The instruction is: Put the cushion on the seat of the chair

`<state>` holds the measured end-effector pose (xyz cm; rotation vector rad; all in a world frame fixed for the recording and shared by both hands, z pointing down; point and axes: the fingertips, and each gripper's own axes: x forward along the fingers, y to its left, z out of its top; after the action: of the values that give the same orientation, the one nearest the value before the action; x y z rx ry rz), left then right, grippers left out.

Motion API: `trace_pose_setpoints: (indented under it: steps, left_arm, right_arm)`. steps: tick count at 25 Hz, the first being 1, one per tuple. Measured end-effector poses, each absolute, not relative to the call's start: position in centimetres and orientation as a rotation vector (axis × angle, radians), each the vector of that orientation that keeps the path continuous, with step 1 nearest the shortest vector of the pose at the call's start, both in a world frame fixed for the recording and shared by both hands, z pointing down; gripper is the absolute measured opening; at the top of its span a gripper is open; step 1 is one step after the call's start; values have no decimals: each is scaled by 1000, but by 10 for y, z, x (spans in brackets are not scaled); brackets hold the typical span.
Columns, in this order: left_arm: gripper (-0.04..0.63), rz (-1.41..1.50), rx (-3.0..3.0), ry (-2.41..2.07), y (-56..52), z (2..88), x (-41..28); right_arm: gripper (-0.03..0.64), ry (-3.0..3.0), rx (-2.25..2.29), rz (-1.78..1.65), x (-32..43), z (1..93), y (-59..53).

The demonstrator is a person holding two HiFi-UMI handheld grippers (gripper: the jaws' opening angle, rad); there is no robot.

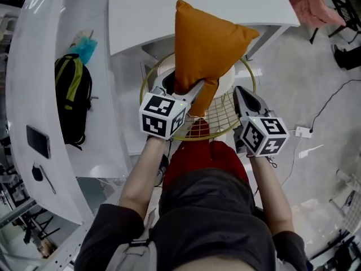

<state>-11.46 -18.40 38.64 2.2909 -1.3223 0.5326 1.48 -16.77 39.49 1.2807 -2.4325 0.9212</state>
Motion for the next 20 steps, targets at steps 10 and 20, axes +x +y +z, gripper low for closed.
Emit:
trace_pose_setpoints:
  steps: [10, 20]
  left_arm:
    - [298, 665, 2372, -1097, -207, 425, -104]
    - [298, 814, 2351, -911, -214, 479, -94]
  right_arm:
    - [17, -2307, 1390, 985, 10, 421, -183]
    - [17, -2213, 1430, 1036, 9, 450, -195]
